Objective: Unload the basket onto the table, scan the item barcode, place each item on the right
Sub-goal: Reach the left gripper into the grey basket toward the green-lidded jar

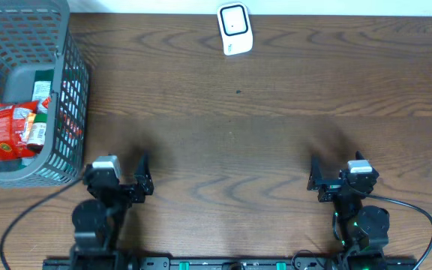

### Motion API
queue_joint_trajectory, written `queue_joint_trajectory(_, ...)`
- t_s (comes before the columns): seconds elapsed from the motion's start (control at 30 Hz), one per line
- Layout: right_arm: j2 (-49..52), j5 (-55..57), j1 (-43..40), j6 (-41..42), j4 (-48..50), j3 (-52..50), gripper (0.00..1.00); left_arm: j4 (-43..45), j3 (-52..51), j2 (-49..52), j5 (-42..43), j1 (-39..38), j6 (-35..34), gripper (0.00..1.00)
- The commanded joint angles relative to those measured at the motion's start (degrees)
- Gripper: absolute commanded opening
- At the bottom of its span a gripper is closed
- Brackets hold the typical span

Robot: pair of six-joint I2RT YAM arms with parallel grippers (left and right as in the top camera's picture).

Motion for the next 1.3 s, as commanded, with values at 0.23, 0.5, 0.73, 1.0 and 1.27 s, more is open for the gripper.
queue_joint_trajectory(0.23, -0.02, 0.52, -0.31, 0.76, -0.15, -0.07, 0.99, -18.67, 39.43, 32.87, 5.42, -0.11, 4.74, 0.86)
queue_joint_trajectory(0.5, -0.02, 0.52, -0.31, 0.76, -0.15, -0.07, 0.99, -47.08, 78.07, 56.46, 5.4, -0.11, 7.96, 0.86)
queue_joint_trajectory(0.73, -0.02, 0.52, -0.31, 0.76, -0.15, -0.07, 0.99, -46.86, 88.08, 62.42, 5.4, -0.11, 7.93, 0.86)
queue_joint_trajectory(1.0, -0.02, 0.52, -0.31, 0.76, -0.15, -0.07, 0.99, -42.86, 88.08, 62.49, 5.29, -0.11, 6.49, 0.86)
queue_joint_trajectory(1.27, -0.02, 0.52, -0.31, 0.76, -0.15, -0.07, 0.99, -38.71, 88.19, 62.31, -3.74, 1.7, -1.22, 0.86)
